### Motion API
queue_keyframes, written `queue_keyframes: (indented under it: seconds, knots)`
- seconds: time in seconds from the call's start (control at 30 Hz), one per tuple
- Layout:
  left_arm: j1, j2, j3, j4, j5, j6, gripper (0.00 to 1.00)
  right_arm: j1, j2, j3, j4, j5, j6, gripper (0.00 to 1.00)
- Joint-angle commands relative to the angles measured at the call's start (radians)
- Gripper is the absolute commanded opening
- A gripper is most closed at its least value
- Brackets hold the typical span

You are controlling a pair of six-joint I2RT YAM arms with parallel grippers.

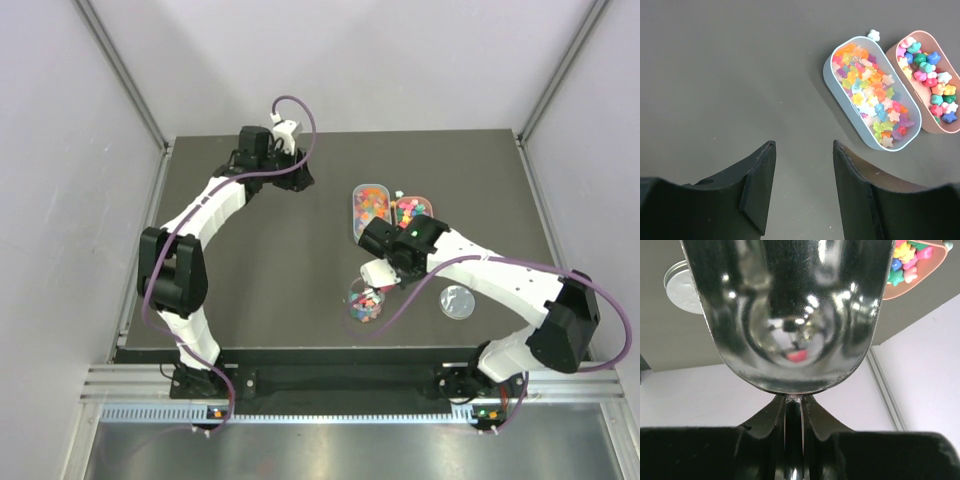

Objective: Pack the candies
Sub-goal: Place the fake candies in the packing bottle.

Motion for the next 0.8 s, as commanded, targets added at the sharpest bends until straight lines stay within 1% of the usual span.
queue_keyframes:
  seconds: [0.0,0.3,0.57,0.63,0.7,0.77]
  knots:
    - [0.008,-0.051,0.003,0.01,0.002,0.0,0.54,0.017,0.005,0.046,-0.14,0.054,-0.014,0.0]
    - [0.017,-0.036,0.023,0.013,0.007,0.003,0.54,0.019,0.005,0.062,-0.14,0.096,-0.056,0.0]
    - [0.017,0.002,0.096,0.013,0.019,0.003,0.54,0.019,-0.003,0.088,-0.135,0.133,-0.079,0.0]
    - [0.017,0.013,0.124,0.019,0.03,-0.003,0.54,0.007,0.01,0.111,-0.123,0.136,-0.061,0.0]
    - [0.017,0.039,0.162,0.024,0.055,-0.015,0.55,-0.016,0.04,0.169,-0.085,0.111,0.005,0.0]
    - [0.014,0.076,0.2,0.018,0.073,-0.018,0.55,-0.085,0.097,0.242,-0.068,0.056,0.119,0.0]
